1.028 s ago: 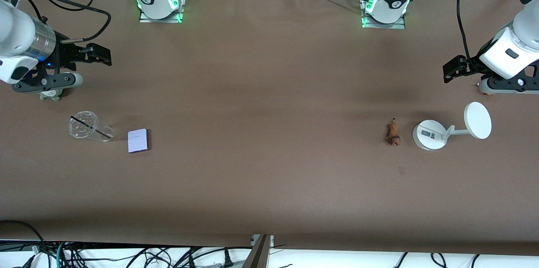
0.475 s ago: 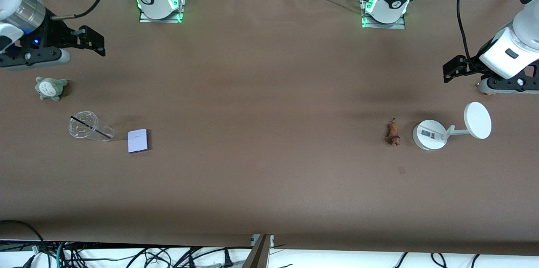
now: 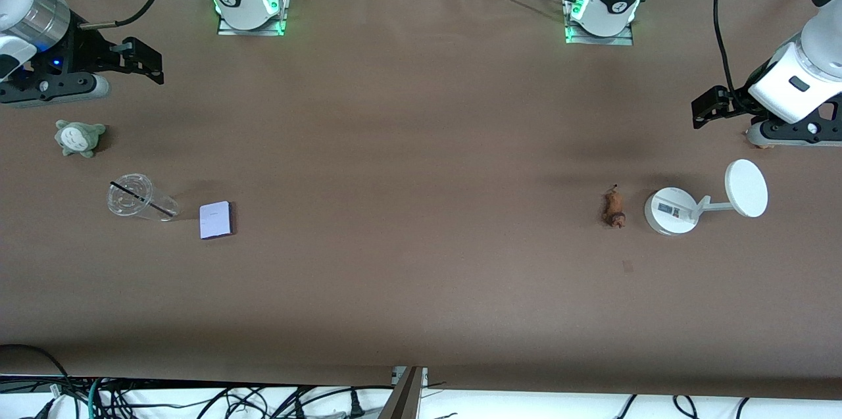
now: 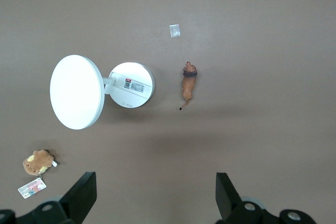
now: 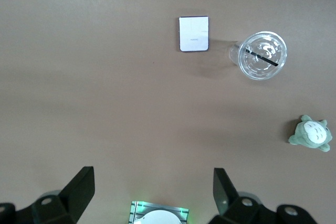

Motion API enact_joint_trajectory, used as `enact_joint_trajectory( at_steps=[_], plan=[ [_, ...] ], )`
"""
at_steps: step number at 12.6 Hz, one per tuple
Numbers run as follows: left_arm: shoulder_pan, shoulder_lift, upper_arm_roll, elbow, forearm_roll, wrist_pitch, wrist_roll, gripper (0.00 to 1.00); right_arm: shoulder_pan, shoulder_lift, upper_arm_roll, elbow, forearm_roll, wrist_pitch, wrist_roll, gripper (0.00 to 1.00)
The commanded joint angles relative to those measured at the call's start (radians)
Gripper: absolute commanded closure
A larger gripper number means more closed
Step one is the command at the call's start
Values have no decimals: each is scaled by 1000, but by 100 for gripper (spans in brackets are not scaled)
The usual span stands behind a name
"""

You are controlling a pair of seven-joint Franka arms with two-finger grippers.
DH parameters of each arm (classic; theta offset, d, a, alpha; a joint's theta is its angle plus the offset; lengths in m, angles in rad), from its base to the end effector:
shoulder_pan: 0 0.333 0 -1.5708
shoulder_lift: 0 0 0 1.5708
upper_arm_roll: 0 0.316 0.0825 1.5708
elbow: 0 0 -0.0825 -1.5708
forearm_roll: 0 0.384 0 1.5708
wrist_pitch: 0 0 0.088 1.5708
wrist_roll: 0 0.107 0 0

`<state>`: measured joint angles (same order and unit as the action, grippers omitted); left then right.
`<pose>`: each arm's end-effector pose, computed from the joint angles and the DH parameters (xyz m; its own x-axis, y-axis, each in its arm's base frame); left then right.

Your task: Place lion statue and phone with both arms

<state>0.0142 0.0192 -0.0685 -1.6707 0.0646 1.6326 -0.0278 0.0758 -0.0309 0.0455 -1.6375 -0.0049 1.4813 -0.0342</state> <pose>0.5609 -0.0236 0.5720 0.9980 -0.0305 -0.0556 -0.0341 -0.9973 -0.0644 0.5295 0.0643 0.6029 0.9802 0.1533 -0.1251 0.1548 -0.9879 0.0020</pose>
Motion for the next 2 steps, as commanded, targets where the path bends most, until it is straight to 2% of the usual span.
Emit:
enact_joint_trajectory(
  at_steps=[1, 2],
  plan=[
    [0, 8, -2, 28, 0, -23, 12, 0, -7, 3, 5, 16, 8, -16, 4, 0],
    [0, 8, -2, 28, 0, -23, 12, 0, -7, 3, 5, 15, 8, -15, 4, 0]
  ],
)
